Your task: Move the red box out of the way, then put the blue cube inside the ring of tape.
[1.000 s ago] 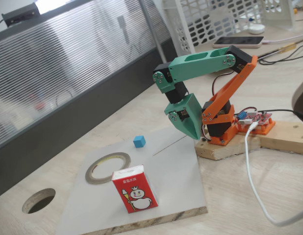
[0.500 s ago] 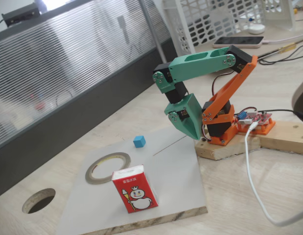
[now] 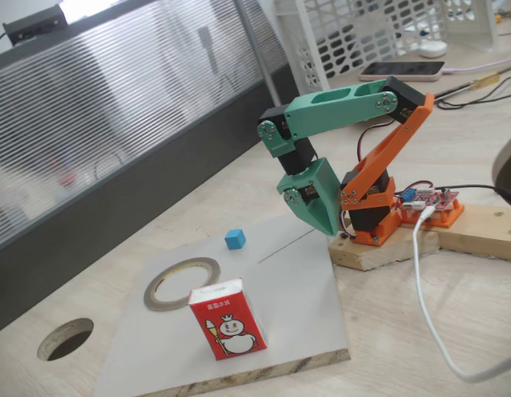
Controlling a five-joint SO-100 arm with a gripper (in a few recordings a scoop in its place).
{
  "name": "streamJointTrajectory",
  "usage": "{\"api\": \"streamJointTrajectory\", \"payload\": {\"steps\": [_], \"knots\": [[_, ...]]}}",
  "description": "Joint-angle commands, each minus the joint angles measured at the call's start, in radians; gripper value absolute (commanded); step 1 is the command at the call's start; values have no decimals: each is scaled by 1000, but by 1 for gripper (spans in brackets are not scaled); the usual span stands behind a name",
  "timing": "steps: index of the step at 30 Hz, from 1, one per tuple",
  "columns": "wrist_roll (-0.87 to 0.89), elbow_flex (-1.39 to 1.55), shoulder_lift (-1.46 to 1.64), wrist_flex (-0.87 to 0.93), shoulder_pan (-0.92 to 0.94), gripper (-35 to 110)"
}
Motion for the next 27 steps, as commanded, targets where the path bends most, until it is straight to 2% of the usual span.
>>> {"api": "streamJointTrajectory", "payload": {"steps": [1,27], "knots": [[5,-11,80,18,11,0],[12,-252,80,18,15,0]]}}
